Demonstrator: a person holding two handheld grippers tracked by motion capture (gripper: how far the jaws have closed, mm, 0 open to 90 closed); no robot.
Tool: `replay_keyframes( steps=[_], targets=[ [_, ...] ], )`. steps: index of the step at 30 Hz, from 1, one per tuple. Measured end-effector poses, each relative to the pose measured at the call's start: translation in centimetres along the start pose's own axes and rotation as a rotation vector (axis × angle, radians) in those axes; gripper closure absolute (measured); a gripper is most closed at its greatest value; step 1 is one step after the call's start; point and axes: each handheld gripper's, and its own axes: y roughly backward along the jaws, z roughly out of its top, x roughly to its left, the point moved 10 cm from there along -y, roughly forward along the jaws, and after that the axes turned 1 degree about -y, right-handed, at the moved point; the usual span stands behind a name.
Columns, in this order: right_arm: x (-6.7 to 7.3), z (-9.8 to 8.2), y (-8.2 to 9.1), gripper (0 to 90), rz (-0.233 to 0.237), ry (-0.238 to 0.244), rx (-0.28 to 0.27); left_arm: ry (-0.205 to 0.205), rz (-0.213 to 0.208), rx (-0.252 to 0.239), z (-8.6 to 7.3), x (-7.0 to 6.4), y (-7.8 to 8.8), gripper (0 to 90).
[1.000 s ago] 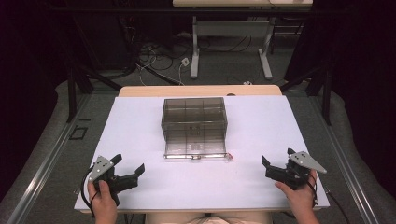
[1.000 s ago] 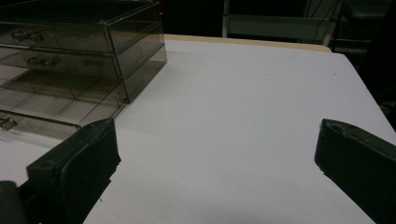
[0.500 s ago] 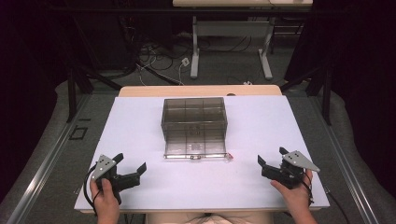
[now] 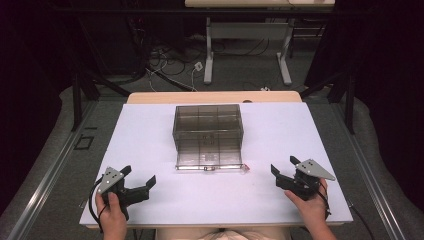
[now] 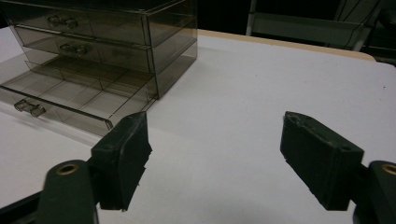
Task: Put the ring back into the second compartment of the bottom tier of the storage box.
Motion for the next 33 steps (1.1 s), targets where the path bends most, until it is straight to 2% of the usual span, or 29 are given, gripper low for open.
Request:
replay_keyframes(
  steps=[4, 5, 9, 19, 25, 27, 33],
  targets=[
    [0.2, -0.1, -0.4, 29.3, 0.004, 0.000, 0.021, 0.007, 0.012, -0.004, -0.1, 0.3, 0.4, 0.5],
    [0.4, -0.3, -0.5, 32.2, 0.020, -0.013, 0.040, 0.009, 0.016, -0.002, -0.2, 0.4, 0.5, 0.4],
    [1.0, -0.3, -1.1, 34.9, 0.056, -0.012, 0.050, 0.012, 0.023, 0.000, -0.3, 0.5, 0.8, 0.5],
    [1.9, -0.3, -2.3, 35.0, 0.081, 0.032, 0.083, 0.019, 0.035, 0.004, -0.6, 0.7, 1.2, 0.5],
    [2.9, -0.1, -3.1, 35.7, 0.107, 0.067, 0.098, 0.022, 0.041, 0.007, -0.7, 0.8, 1.3, 0.4],
    [3.4, 0.0, -3.5, 37.1, 0.131, 0.079, 0.104, 0.025, 0.041, 0.009, -0.7, 0.8, 1.3, 0.5],
    [4.1, 0.1, -3.8, 38.0, 0.149, 0.086, 0.123, 0.026, 0.043, 0.010, -0.8, 0.8, 1.4, 0.4]
  ],
)
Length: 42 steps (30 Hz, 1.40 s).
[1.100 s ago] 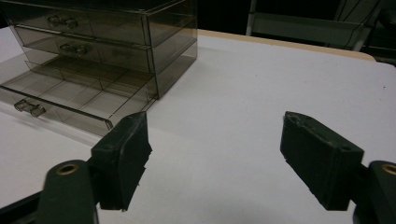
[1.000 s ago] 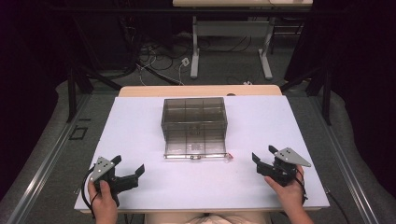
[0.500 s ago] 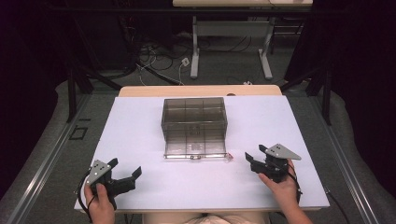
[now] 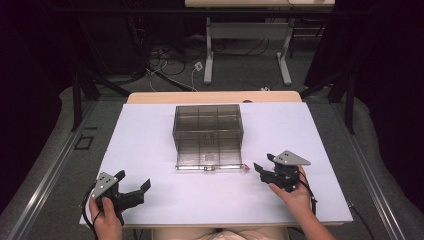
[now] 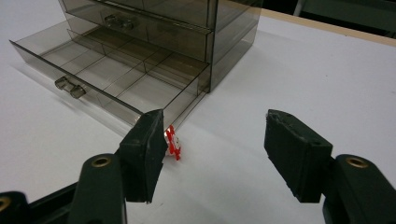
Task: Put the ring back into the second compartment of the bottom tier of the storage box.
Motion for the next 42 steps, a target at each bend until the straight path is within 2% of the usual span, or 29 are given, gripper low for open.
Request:
replay_keyframes(
  steps=[4, 8, 10, 14, 28, 34, 36, 42],
  targets=[
    [0.4, 0.2, -0.3, 38.7, 0.013, 0.004, 0.031, 0.003, 0.002, 0.000, 0.0, 0.0, 0.0, 0.5],
    [0.7, 0.3, -0.7, 38.8, 0.017, 0.001, 0.039, 0.004, 0.001, 0.003, -0.1, 0.0, 0.0, 0.5],
    [0.9, 0.4, -0.9, 38.9, 0.029, -0.014, 0.056, 0.004, 0.002, 0.005, -0.1, 0.1, 0.0, 0.5],
    [1.4, 0.6, -1.6, 43.4, 0.046, -0.009, 0.067, 0.009, 0.001, 0.008, -0.1, 0.1, -0.1, 0.5],
    [2.5, -0.3, -3.0, 53.5, 0.069, 0.000, 0.084, 0.008, 0.000, 0.017, -0.3, 0.0, -0.3, 0.5],
    [2.9, -0.9, -3.6, 56.6, 0.065, 0.020, 0.090, 0.010, 0.000, 0.019, -0.3, 0.1, -0.3, 0.5],
    [2.9, -1.1, -3.6, 57.0, 0.065, 0.017, 0.103, 0.010, -0.002, 0.020, -0.4, 0.1, -0.4, 0.5],
    [3.0, -1.3, -4.0, 58.8, 0.061, 0.011, 0.097, 0.009, -0.002, 0.021, -0.4, 0.0, -0.4, 0.4]
  ],
)
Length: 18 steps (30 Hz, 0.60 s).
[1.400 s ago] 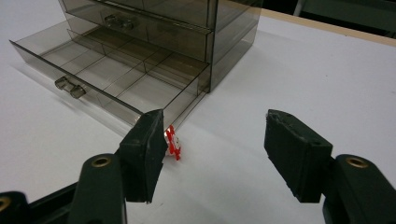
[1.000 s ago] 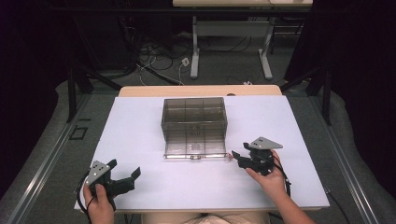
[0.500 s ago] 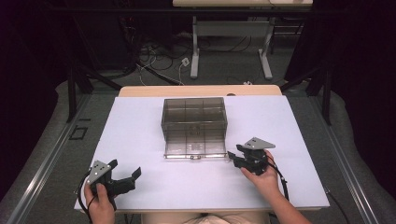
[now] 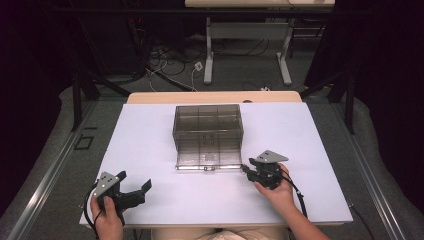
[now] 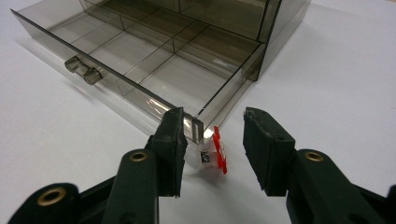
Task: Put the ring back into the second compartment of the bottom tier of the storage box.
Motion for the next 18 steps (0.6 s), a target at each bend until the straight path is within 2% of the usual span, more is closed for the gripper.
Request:
replay_keyframes(
  steps=[18],
  targets=[
    [0.05, -0.93, -0.91, 64.7, -0.016, 0.019, 0.034, 0.001, -0.003, 0.005, -0.07, -0.03, -0.04, 0.5]
  ],
)
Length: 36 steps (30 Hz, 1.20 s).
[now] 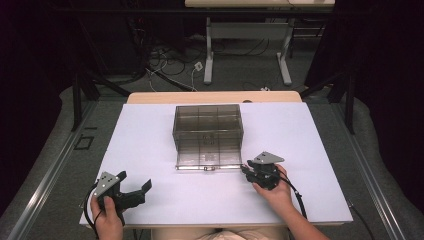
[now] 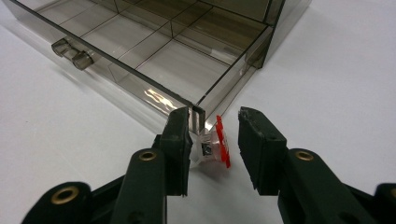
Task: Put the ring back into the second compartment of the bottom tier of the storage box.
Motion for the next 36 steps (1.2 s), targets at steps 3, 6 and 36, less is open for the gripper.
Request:
replay_keyframes(
  steps=[3, 6, 36],
  targets=[
    [0.03, -0.10, -0.08, 65.9, -0.001, 0.007, 0.005, -0.001, 0.000, 0.000, 0.00, -0.01, 0.00, 0.5],
    [0.19, -0.20, -0.11, 69.3, 0.001, 0.012, 0.008, -0.001, 0.000, 0.000, 0.00, -0.01, 0.00, 0.4],
    [0.49, 0.05, 0.57, 74.9, 0.009, 0.030, -0.006, -0.003, 0.002, -0.002, 0.03, 0.04, 0.05, 0.5]
  ],
)
